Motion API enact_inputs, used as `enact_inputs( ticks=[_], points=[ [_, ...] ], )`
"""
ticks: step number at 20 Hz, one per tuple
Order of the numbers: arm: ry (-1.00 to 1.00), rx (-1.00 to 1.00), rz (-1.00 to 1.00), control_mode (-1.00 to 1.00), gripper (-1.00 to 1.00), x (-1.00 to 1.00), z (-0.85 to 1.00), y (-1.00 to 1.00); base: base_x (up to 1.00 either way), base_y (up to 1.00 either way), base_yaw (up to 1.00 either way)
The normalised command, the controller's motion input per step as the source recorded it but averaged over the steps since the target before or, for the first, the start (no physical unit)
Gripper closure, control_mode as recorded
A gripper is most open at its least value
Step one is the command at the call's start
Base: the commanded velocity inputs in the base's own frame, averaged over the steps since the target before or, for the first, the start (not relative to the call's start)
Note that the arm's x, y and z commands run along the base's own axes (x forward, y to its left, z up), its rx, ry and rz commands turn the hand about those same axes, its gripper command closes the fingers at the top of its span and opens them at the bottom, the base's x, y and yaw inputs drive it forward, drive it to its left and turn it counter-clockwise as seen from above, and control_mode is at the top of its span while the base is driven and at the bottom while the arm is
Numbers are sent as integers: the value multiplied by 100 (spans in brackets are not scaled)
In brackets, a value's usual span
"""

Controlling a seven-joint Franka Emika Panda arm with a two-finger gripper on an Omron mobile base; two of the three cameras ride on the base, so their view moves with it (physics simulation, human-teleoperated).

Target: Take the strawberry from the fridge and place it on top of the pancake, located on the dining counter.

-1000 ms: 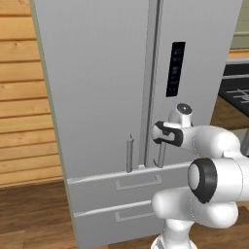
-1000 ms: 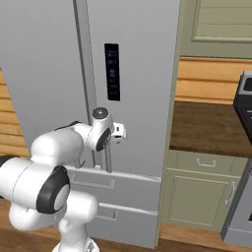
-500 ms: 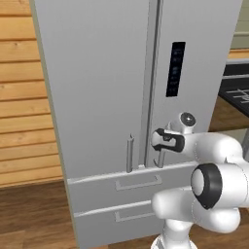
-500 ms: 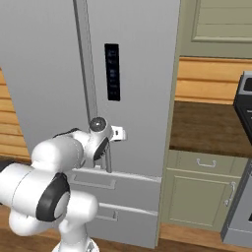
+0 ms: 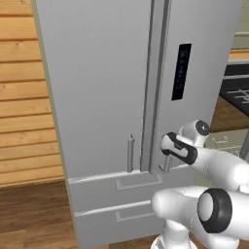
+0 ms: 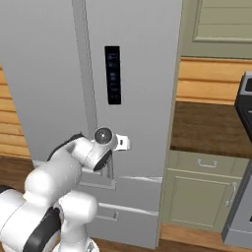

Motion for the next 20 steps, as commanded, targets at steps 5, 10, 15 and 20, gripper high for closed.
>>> enact_inputs(
  ticks=[5,10,15,20],
  points=[
    [-3,0,0,-100,100,-82,0,-87,0,0,0],
    [0,0,0,-100,100,-76,0,-96,0,0,0],
    [0,0,0,-100,100,-57,11,-49,0,0,0],
    [0,-3,0,-100,-100,-12,37,-2,0,0,0]
  ],
)
